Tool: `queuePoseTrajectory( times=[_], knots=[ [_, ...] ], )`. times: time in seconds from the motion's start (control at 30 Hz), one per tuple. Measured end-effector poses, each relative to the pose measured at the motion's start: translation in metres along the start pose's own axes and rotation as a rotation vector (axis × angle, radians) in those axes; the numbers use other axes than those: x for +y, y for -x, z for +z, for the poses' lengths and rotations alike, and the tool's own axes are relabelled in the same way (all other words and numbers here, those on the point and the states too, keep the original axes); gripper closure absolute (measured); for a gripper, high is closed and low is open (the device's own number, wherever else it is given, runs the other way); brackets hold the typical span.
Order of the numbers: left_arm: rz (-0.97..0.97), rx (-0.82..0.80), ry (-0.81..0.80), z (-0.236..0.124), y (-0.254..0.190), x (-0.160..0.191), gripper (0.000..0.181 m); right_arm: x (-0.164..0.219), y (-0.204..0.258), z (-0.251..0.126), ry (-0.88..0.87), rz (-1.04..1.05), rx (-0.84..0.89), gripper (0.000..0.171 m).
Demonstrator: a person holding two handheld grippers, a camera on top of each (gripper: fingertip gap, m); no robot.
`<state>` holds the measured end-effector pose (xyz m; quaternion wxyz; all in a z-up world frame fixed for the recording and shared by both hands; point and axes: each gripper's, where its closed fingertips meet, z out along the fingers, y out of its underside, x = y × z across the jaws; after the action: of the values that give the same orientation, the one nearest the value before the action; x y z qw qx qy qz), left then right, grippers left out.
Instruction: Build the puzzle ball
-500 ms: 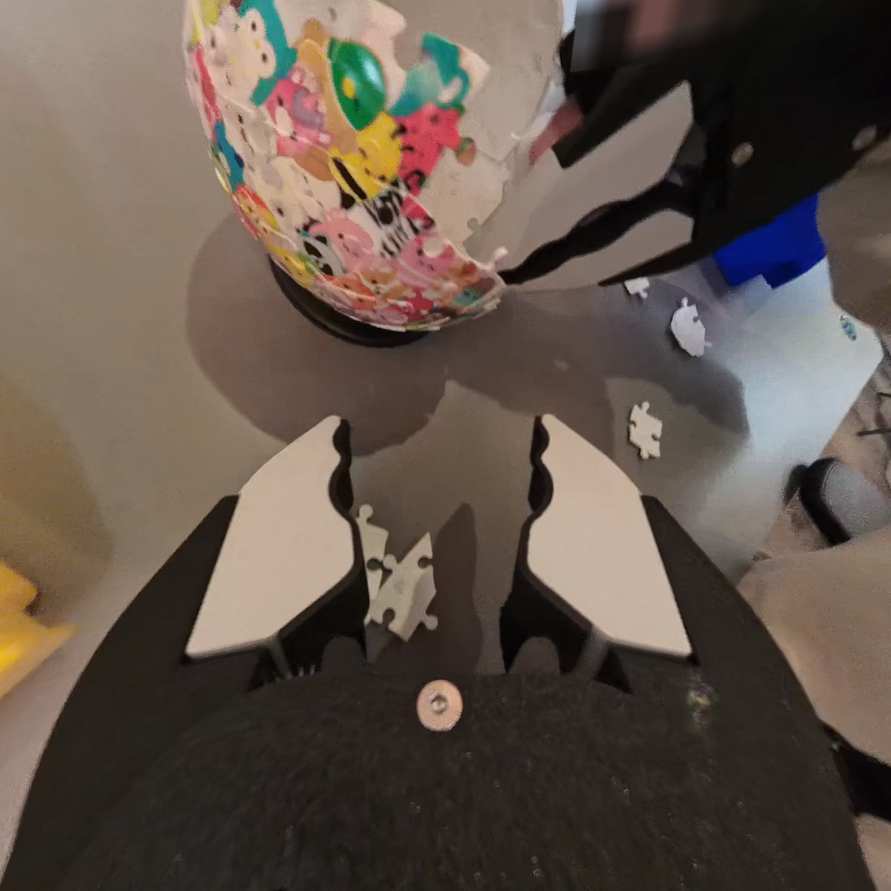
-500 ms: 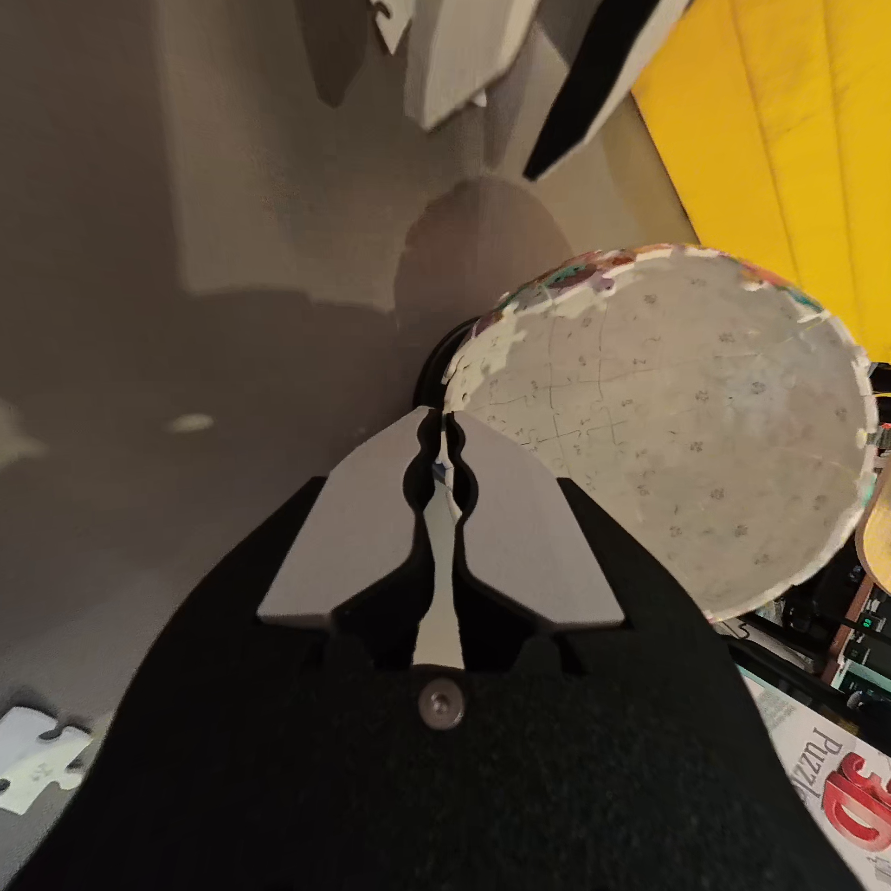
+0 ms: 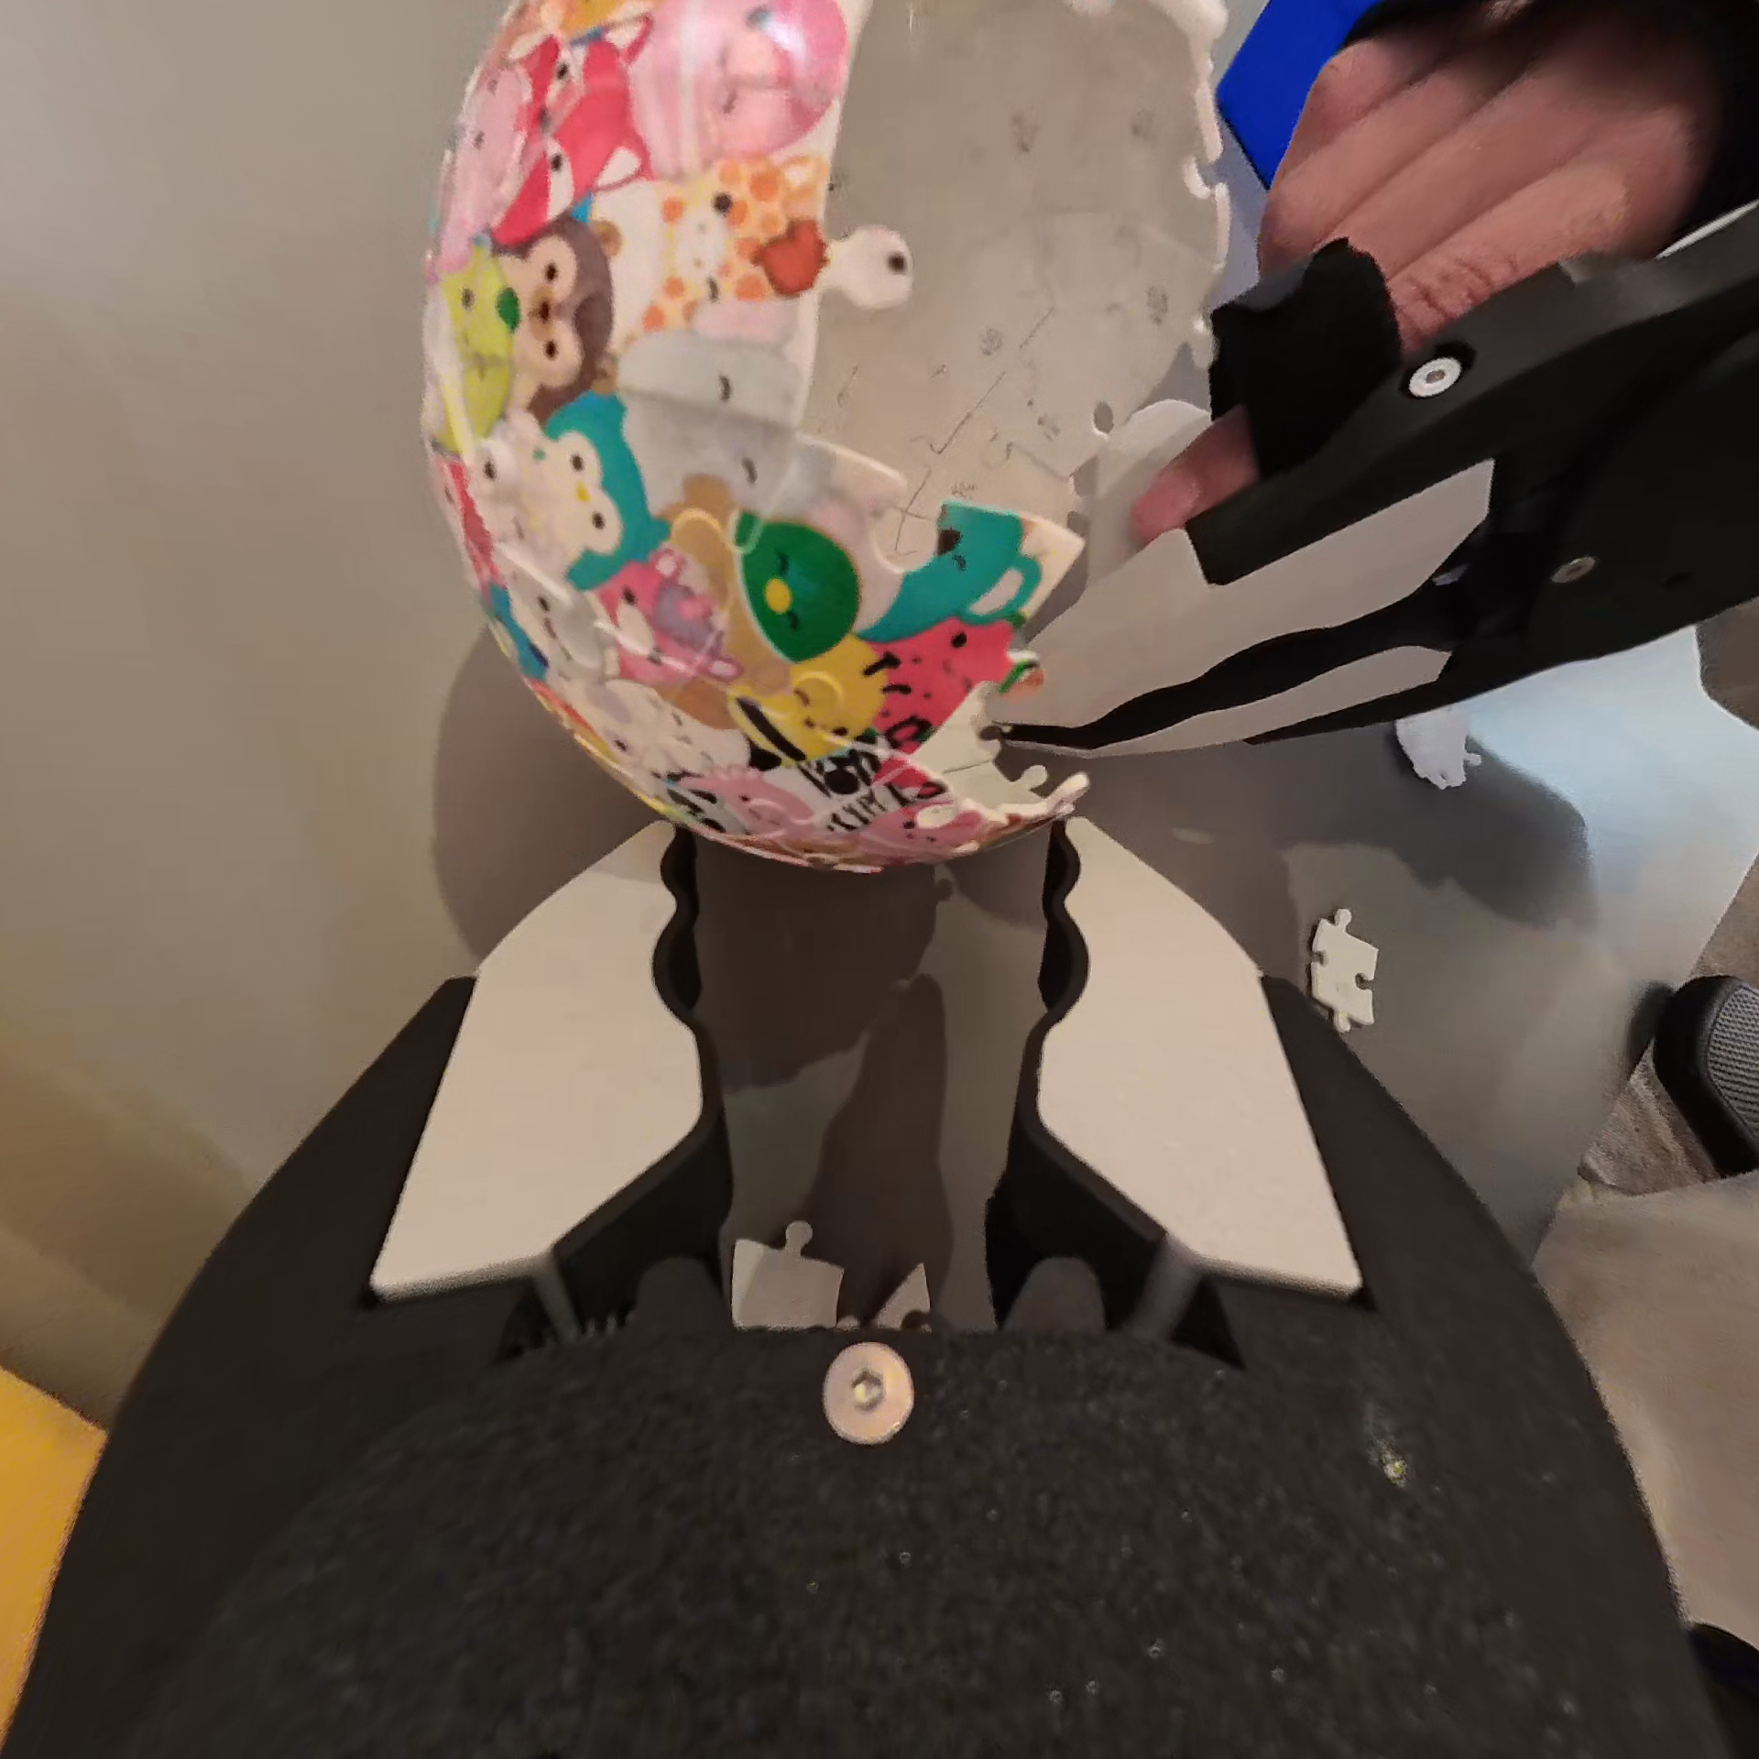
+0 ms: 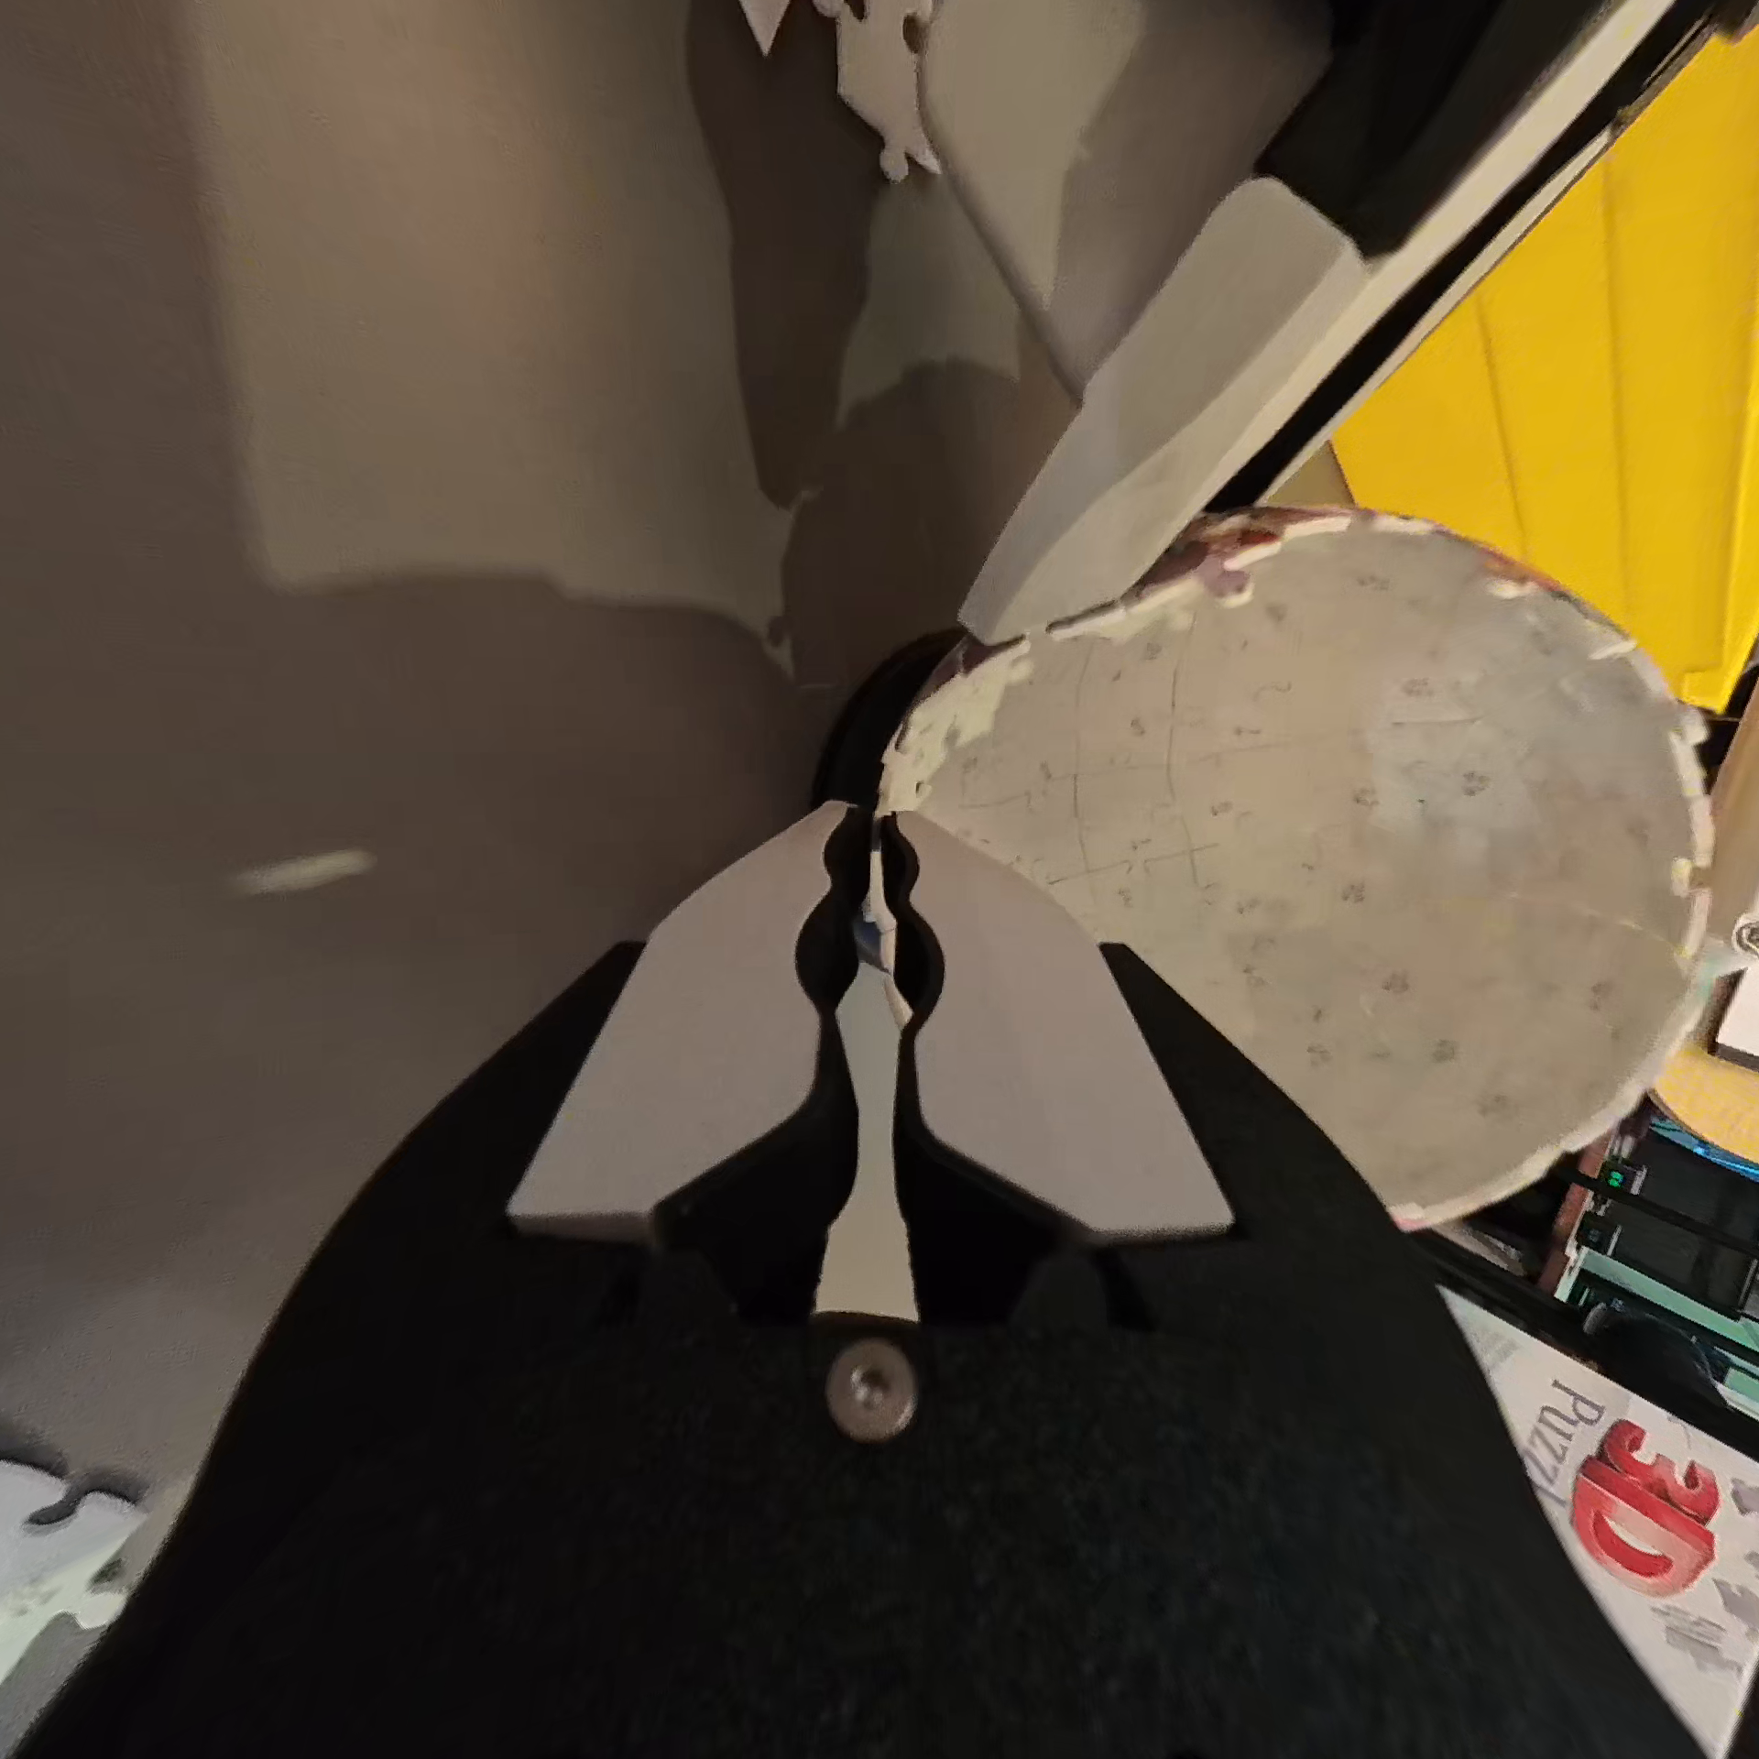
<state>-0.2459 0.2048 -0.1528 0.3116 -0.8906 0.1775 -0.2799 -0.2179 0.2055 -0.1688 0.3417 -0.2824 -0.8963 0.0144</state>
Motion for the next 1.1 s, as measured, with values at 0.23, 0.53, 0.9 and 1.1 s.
queuePoseTrajectory(
  times=[0.23,0.53,0.9,1.1],
  knots=[
    [0.045,-0.006,0.02,0.001,0.001,-0.001,0.109,0.001,0.001,-0.001,0.004,0.037,-0.036,0.169],
    [0.066,0.006,0.029,0.0,0.002,-0.001,0.112,0.001,0.002,-0.001,0.004,0.038,-0.082,0.169],
    [0.079,-0.002,0.022,-0.002,0.002,0.0,0.113,0.007,0.003,-0.005,0.108,-0.014,-0.001,0.144],
    [0.075,0.0,0.018,-0.004,0.003,0.0,0.114,0.006,0.014,-0.001,0.215,0.1,-0.028,0.112]
  ],
)
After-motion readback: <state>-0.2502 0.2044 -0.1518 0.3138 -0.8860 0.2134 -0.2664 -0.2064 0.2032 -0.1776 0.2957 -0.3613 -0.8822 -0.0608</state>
